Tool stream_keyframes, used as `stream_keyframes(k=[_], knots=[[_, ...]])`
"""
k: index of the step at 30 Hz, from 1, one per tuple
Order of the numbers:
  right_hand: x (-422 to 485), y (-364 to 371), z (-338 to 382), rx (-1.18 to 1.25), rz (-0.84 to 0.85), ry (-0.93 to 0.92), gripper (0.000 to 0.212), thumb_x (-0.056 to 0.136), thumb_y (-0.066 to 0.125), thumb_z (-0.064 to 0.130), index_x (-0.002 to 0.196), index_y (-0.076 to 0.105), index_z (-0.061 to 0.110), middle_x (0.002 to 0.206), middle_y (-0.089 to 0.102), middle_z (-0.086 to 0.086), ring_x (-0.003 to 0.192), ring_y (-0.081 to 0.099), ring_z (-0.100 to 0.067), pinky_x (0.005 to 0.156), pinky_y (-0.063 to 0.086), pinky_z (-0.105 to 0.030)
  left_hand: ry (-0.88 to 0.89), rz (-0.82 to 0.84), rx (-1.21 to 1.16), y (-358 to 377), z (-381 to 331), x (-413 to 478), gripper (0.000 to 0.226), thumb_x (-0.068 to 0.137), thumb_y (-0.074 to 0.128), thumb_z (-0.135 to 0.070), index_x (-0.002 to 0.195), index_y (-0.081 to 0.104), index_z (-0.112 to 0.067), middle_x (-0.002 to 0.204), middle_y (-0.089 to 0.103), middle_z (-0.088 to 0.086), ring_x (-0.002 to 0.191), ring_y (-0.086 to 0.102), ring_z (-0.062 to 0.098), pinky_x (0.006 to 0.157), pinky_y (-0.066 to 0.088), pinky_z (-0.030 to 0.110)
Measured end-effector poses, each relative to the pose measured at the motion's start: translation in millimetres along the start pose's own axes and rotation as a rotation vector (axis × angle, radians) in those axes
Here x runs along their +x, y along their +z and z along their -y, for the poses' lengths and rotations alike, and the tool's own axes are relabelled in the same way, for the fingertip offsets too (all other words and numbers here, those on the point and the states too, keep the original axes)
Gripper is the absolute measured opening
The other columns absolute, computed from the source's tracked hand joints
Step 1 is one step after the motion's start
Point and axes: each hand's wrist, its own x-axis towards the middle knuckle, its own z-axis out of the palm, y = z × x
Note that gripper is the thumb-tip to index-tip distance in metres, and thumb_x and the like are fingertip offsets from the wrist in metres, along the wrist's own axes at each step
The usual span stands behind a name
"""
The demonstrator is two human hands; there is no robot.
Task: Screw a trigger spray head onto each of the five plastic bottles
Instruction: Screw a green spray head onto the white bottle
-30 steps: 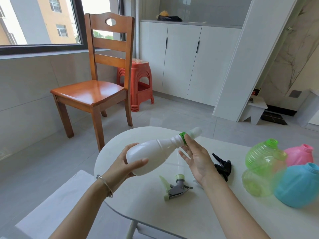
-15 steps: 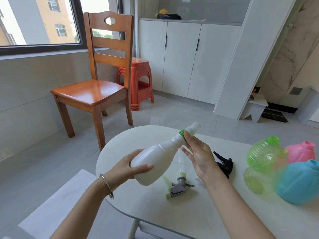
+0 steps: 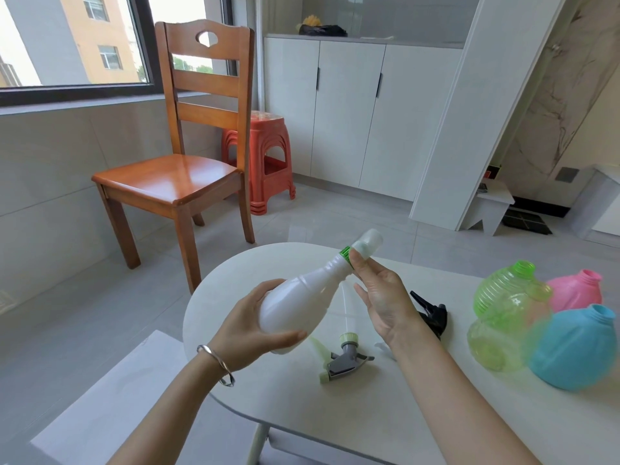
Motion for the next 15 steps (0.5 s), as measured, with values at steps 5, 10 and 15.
stream_keyframes(k=[5,10,15], knots=[[-0.9,2.3,-0.8,0.003,-0.01,0.004,0.012,0.082,0.066,0.033,0.088,0.072,0.024,0.094,0.07,0.016,0.113,0.054,-0.007,0.107,0.03,-0.029,0.001,-0.008,0.004,0.2,2.6,-0.9,0.075,0.049,0.082,-0.044,0.117,0.052,-0.033,0.109,0.059,-0.006,0.095,0.061,0.015,0.058,0.056,0.024],[-6.7,9.1,-1.5,-0.076,-0.168,-0.094,0.02,0.081,0.067,0.041,0.088,0.073,0.023,0.086,0.071,0.016,0.078,0.06,0.017,0.063,0.039,0.001,-0.055,0.05,-0.048,5.5,5.1,0.0,0.072,0.051,0.075,-0.054,0.117,0.051,-0.035,0.109,0.059,-0.007,0.093,0.06,0.002,0.066,0.056,0.023],[-13.9,16.6,-10.3,-0.188,-0.141,-0.031,0.058,0.061,0.06,0.069,0.1,0.065,0.027,0.11,0.065,0.007,0.107,0.058,-0.012,0.096,0.044,-0.032,-0.048,-0.033,-0.076,6.5,6.1,3.3,0.074,0.052,0.073,-0.055,0.119,0.05,-0.034,0.109,0.059,-0.005,0.091,0.061,0.004,0.063,0.055,0.02]])
